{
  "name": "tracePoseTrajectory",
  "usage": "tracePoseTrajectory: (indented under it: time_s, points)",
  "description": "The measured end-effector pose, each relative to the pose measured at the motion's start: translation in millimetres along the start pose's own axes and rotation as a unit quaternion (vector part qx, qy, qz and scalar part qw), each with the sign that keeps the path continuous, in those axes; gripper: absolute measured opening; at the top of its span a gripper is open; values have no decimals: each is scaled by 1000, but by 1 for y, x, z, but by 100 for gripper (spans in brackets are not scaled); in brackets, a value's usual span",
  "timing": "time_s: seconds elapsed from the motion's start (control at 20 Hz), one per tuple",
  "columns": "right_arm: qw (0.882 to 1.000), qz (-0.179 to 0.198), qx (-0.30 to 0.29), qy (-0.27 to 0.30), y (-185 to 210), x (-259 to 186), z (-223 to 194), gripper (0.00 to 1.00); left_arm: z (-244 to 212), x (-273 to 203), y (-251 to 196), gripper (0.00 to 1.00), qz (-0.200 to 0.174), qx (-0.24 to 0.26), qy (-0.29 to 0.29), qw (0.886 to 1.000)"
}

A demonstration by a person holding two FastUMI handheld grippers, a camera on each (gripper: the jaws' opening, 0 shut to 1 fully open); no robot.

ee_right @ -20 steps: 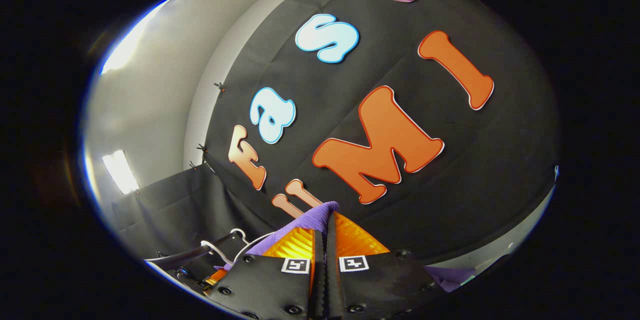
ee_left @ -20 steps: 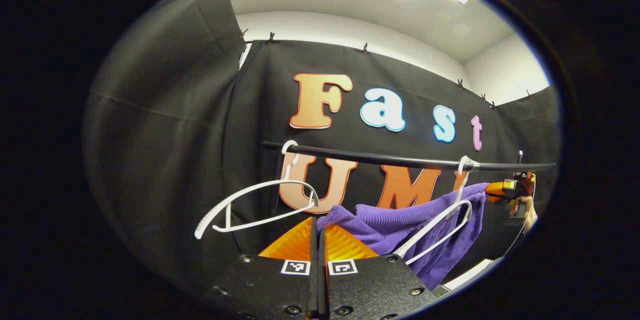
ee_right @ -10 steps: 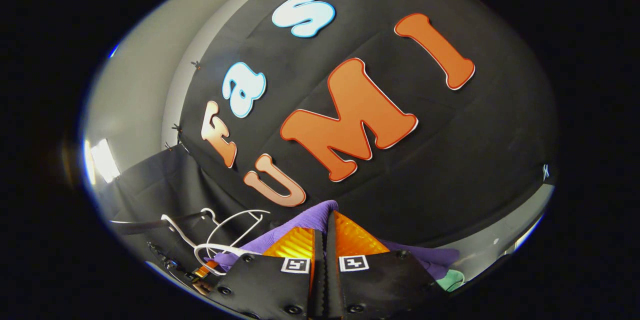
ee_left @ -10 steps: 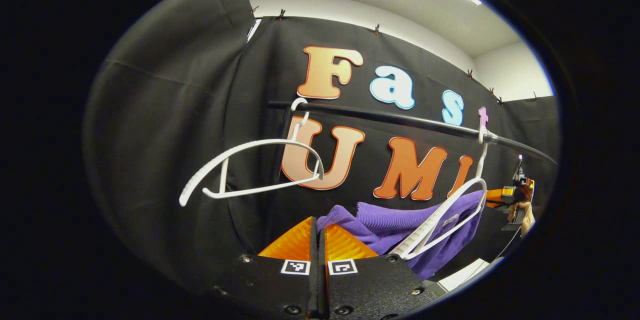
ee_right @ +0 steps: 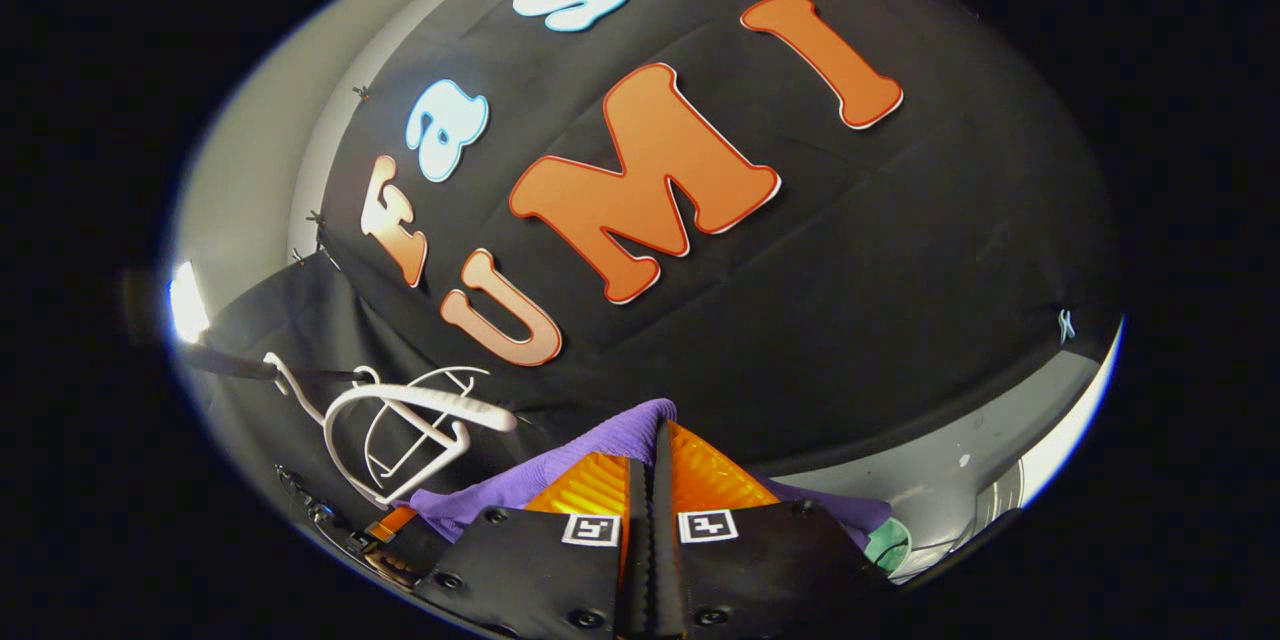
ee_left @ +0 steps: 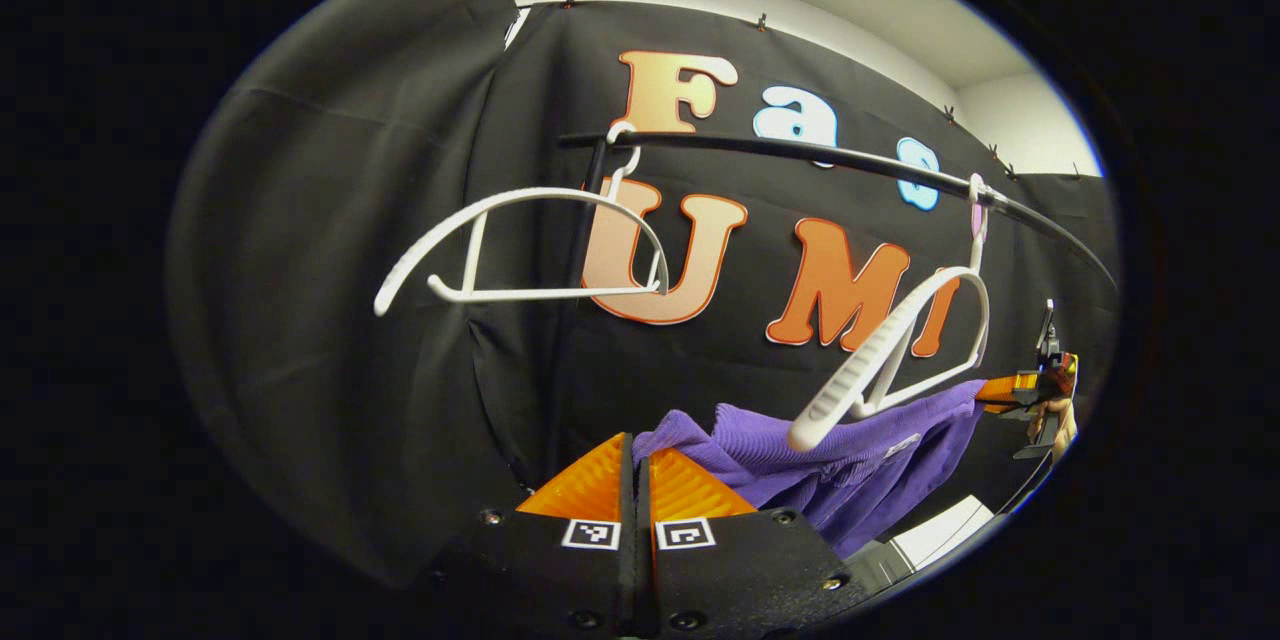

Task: Grasp the clothes on the hanger with both hands and then place them into the laundry hamper below.

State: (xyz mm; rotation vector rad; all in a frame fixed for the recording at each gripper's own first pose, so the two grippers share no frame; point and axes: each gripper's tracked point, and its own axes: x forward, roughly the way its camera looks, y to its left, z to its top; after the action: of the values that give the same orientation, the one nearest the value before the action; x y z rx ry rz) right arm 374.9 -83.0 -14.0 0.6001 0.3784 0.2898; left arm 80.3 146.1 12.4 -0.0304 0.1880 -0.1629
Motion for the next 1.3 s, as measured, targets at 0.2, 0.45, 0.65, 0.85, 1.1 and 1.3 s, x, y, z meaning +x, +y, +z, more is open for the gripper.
tracePoseTrajectory:
  time_s: [0.2,0.45,0.65,0.85,1.1,1.3]
  points:
    - [999,-29,-2,13,-23,-6,-30,8,-31,-3,-1,0,8,14,27,1000]
    - [998,-60,-5,33,-39,-16,-75,8,-71,-4,-21,0,-7,34,58,998]
    - [997,-66,-4,51,-39,-23,-112,8,-95,-3,-48,0,-32,15,79,996]
    - [995,-74,-6,66,-34,-29,-149,8,-112,-2,-94,0,-76,2,96,992]
    - [994,-84,-16,71,-33,-46,-169,8,-128,-3,-164,0,-142,-12,115,983]
    - [992,-103,-26,70,-38,-58,-180,8,-146,-4,-220,0,-193,-34,135,971]
